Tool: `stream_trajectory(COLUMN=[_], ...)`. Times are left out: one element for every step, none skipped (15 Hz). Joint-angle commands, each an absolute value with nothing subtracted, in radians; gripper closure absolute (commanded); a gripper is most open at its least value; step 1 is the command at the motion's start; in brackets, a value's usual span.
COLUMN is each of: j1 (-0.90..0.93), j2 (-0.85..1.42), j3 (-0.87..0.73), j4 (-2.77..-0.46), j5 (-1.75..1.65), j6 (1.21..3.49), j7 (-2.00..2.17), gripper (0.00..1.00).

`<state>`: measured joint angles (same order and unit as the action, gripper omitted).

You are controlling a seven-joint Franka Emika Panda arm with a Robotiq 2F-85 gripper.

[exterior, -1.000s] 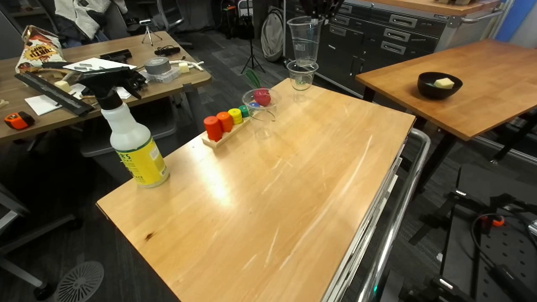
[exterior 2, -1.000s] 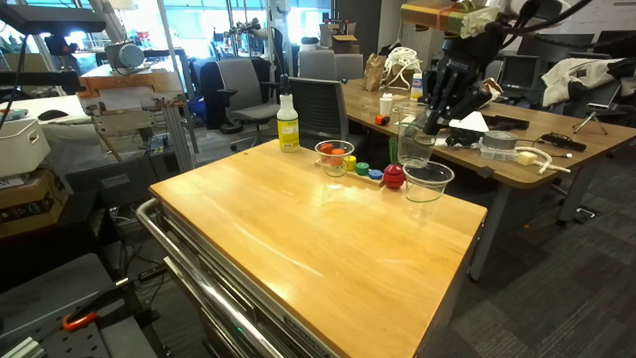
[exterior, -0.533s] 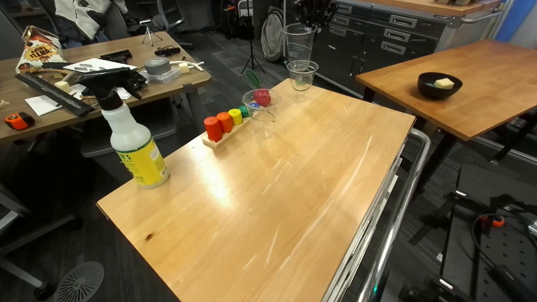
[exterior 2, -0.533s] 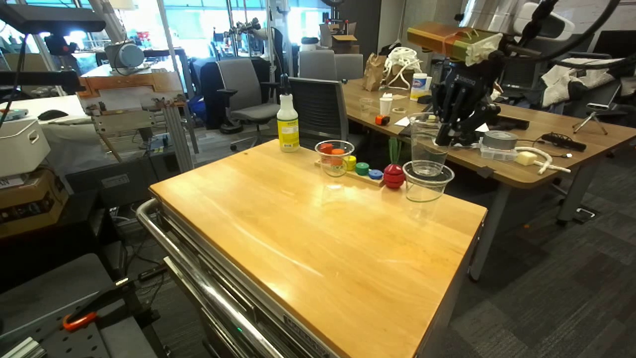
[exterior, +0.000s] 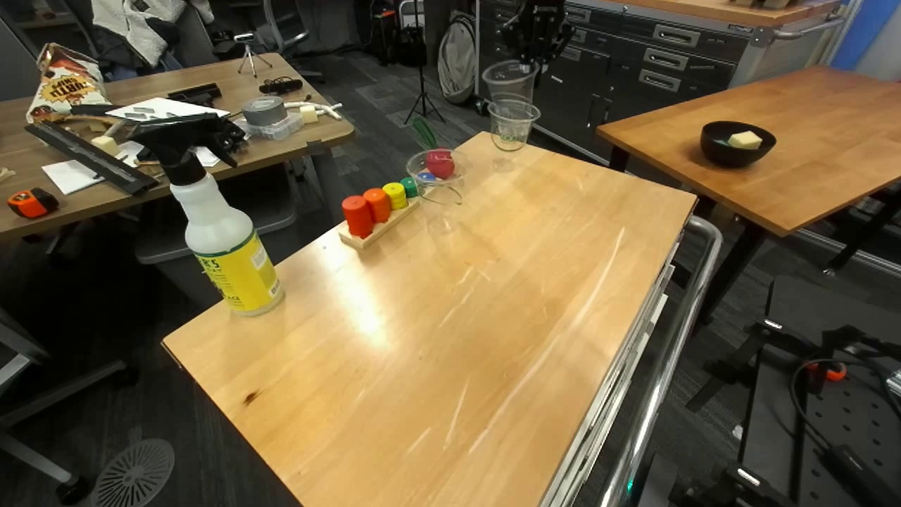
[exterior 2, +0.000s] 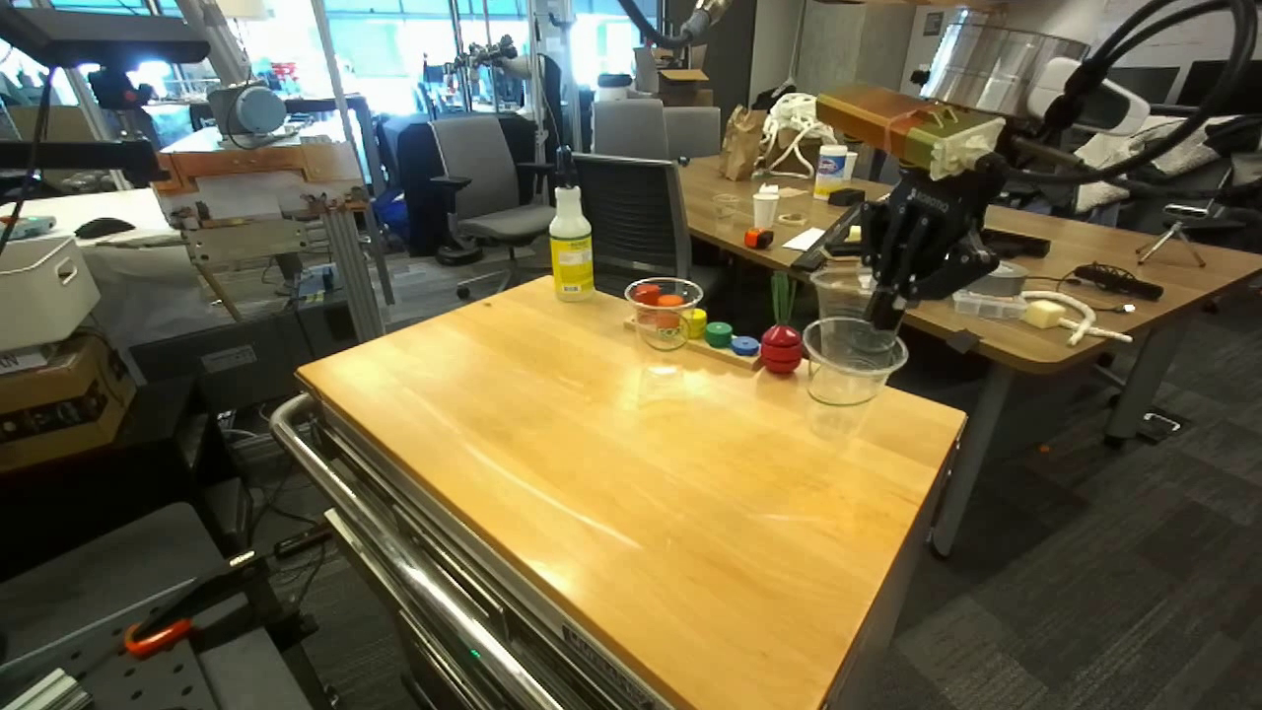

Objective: Stack the three cups together

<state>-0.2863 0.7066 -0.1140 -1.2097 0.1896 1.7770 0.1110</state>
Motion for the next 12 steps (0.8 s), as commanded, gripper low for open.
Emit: stream_trajectory(j1=[-0.292, -0.292, -0.290, -0.289, -0.286, -0.283, -0.280, -0.279, -0.275, -0.271, -0.267, -0.265], j2=[0.689, 0.684, 0.681, 0.679, 0.680, 0.682, 0.685, 0.690, 0.698, 0.704, 0.712, 0.718], j3=[-0.103, -0.102, -0.102, -0.103, -0.105, -0.108, -0.111, -0.111, -0.113, -0.114, -0.115, -0.115], j4=[-1.239, -1.243, -1.243, -1.240, -1.238, -1.237, -1.237, -1.236, -1.233, -1.233, -1.232, -1.231], j5=[0.203, 0.202, 0.199, 0.197, 0.193, 0.187, 0.180, 0.178, 0.171, 0.165, 0.160, 0.155], j6=[1.789, 1.789, 1.791, 1.792, 1.796, 1.800, 1.806, 1.803, 1.806, 1.808, 1.811, 1.811], j7=[0.067, 0.058, 0.053, 0.048, 0.047, 0.047, 0.048, 0.048, 0.052, 0.055, 0.060, 0.060], gripper=[0.55, 0.46, 0.40, 0.31, 0.24, 0.16, 0.09, 0.02, 0.00, 0.00, 0.00, 0.00])
